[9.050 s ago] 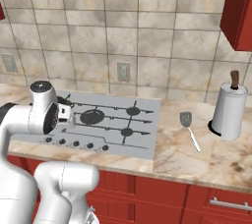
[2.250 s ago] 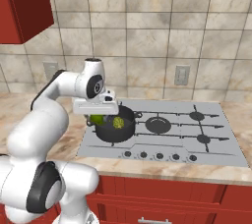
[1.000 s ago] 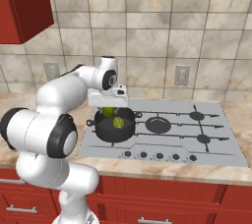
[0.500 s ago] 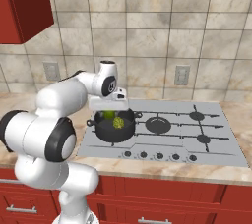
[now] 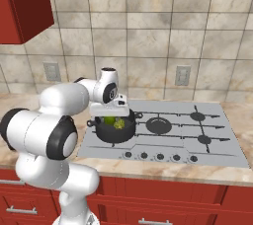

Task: Put the broccoli and lime in the pot. Retrieve the spatula and lightly stir the vegetables in the pot.

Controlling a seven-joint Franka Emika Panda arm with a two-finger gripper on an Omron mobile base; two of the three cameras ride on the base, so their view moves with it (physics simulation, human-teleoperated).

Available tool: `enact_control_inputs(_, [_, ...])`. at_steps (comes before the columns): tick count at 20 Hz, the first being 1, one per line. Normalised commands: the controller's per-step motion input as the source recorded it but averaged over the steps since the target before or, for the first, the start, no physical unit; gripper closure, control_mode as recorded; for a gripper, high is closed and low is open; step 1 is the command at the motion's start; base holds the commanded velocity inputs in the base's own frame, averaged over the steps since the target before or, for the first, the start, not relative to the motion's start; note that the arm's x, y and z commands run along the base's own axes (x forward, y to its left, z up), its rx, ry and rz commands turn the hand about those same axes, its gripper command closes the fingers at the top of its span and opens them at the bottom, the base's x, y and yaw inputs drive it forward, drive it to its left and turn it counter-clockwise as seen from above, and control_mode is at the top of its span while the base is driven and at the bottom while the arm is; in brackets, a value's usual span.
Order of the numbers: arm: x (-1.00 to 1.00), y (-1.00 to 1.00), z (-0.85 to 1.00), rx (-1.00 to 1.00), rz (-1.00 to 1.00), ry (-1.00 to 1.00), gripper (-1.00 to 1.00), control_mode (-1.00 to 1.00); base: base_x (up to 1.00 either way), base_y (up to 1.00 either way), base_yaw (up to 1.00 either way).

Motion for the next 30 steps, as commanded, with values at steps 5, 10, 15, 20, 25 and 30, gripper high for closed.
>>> enact_control_inputs(5, [0.08, 0.0, -0.05, 0.0, 0.0, 0.0, 1.0, -1.0, 0.0, 0.0, 0.0])
enact_control_inputs(10, [0.21, 0.0, -0.1, 0.0, 0.0, 0.0, 1.0, -1.0, 0.0, 0.0, 0.0])
enact_control_inputs(15, [0.11, 0.0, -0.08, 0.0, 0.0, 0.0, 1.0, -1.0, 0.0, 0.0, 0.0])
enact_control_inputs(20, [0.03, 0.0, -0.06, 0.0, 0.0, 0.0, 1.0, -1.0, 0.0, 0.0, 0.0])
enact_control_inputs(25, [0.0, 0.0, 0.0, 0.0, 0.0, 0.0, -1.0, -1.0, 0.0, 0.0, 0.0])
enact_control_inputs(30, [0.0, 0.0, 0.0, 0.0, 0.0, 0.0, -1.0, -1.0, 0.0, 0.0, 0.0])
